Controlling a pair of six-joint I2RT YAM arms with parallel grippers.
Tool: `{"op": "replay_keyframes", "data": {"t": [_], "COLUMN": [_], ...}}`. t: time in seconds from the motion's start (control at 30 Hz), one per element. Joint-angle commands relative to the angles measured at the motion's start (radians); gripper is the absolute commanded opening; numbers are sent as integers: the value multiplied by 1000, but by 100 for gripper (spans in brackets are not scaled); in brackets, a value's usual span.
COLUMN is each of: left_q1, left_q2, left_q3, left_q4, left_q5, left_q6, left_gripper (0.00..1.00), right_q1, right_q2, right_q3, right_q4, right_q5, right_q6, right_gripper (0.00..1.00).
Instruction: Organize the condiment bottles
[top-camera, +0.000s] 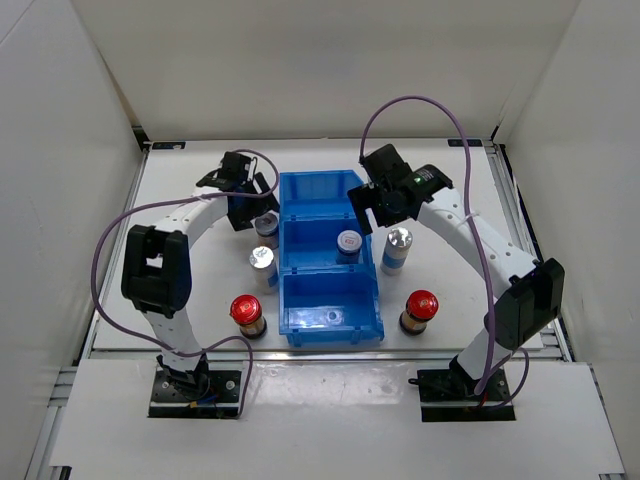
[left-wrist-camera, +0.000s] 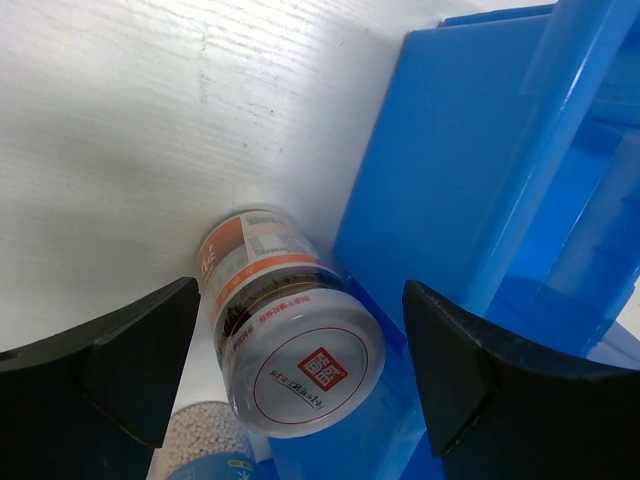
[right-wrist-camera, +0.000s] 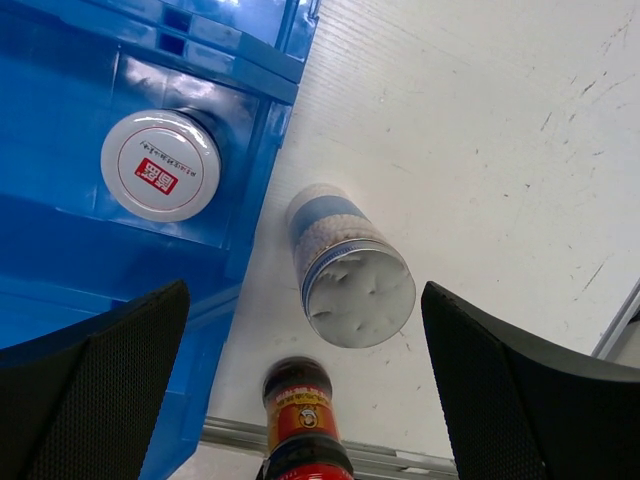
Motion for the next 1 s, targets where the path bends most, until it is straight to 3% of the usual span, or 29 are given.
{"op": "replay_keyframes", "data": {"t": [0.0,0.33,0.47,0.8,0.93,0.97], "left_q1": [-2,7,19,19,19,19], "left_q2": [-29,-106,-125,-216,-270,-294], "left_q3": [-22,-140,-152,-226,-235,-235], "left_q4": [-14,20,29,29,-6,-6], "left_q5": [20,53,43,-29,-111,-125], "left_q6": [-38,-57,-47,11,56,76], "left_gripper": [92,88,80,45,26,16], "right_q1": [-2,-2,-2,-2,-2,-2], "right_q2": [-41,-32,-32,-32,-23,-23], "right_q3": [-15,-15,-15,-15,-15,-15], "right_q4": [19,28,28,28,28,28], "right_q5": [18,9,0,-10,-19,-19], "right_q6": [-8,-8,1,10,10,10], "right_gripper": [100,100,100,100,100,100]}}
